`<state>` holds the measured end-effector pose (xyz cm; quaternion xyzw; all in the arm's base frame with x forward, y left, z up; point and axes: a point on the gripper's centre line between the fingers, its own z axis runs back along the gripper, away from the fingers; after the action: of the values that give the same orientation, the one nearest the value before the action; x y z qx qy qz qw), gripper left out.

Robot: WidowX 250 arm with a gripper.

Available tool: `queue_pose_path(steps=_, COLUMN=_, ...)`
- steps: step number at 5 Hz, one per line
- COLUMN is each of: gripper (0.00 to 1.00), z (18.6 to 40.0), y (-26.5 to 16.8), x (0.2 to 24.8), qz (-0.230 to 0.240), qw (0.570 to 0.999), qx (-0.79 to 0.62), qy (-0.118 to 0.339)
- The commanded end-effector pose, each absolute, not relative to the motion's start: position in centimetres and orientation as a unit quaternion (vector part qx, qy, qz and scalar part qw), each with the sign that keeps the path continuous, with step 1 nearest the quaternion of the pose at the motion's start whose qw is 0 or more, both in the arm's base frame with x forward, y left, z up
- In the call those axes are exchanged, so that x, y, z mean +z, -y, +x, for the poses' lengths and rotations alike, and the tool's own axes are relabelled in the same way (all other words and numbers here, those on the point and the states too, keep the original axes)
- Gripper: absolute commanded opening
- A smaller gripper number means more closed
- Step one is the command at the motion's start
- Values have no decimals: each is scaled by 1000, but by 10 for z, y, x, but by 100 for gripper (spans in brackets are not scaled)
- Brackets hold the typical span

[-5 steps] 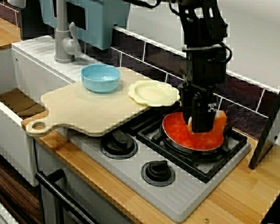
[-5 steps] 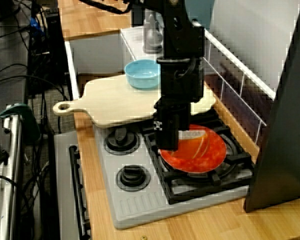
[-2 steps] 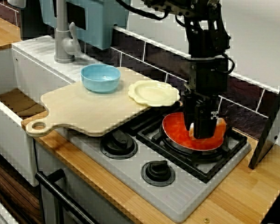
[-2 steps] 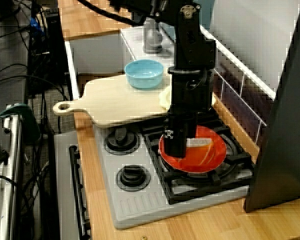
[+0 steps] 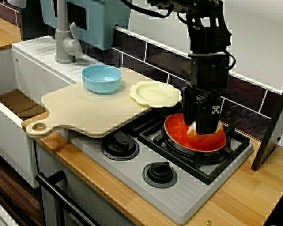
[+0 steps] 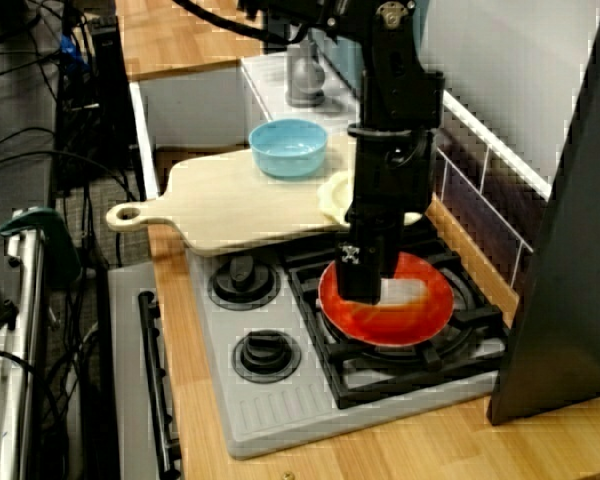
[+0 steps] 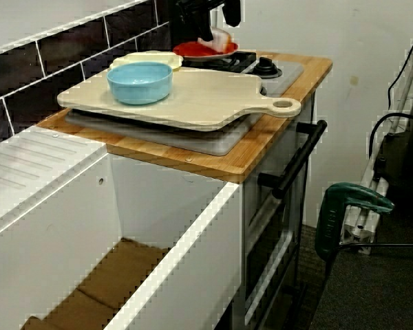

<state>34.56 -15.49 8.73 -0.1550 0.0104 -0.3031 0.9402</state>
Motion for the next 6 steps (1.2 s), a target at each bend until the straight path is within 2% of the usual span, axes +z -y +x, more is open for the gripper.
queue_pose_path(steps=1, gripper=100, z=345, y=139, x=114, qz=-158, qw=937, qx=-311, qy=5)
queue_pose_path(steps=4, gripper=100, z=342, y=126, x=127, qz=-150, qw=943, qx=-295, qy=31)
queue_pose_path(steps=6, gripper=100, z=345, y=99, x=153, qz=-123, qw=955, qx=-260, qy=75)
